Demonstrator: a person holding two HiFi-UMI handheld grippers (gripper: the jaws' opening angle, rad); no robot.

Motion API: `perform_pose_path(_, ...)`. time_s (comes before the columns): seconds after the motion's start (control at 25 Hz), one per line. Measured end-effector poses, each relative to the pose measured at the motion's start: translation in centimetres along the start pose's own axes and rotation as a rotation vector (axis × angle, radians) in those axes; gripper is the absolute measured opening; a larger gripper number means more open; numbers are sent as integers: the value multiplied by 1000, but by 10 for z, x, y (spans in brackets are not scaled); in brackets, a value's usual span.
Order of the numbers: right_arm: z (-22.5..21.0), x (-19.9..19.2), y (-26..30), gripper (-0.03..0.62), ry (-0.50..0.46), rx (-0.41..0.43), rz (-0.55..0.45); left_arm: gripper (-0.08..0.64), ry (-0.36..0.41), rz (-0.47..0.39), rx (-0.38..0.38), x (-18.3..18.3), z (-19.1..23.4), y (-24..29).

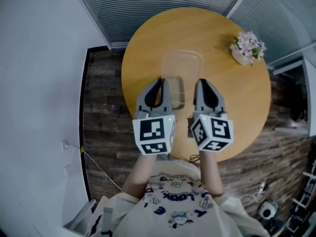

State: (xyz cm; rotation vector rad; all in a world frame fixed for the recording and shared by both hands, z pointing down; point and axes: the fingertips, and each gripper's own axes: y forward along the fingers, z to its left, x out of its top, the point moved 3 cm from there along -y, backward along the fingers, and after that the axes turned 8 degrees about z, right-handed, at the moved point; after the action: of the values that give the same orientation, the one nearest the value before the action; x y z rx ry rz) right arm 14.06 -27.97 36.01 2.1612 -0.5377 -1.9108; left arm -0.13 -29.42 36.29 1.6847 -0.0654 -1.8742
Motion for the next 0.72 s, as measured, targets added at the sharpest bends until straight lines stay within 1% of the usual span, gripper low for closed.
perform_pose_path(0.32,10,27,-8,21,-28,5,-63,21,17,-69,5,27,1,-14)
perform_pose_path(0.72,19,51,-17,21,-53,16,-128,21,35,-126,16,46,-1,-27)
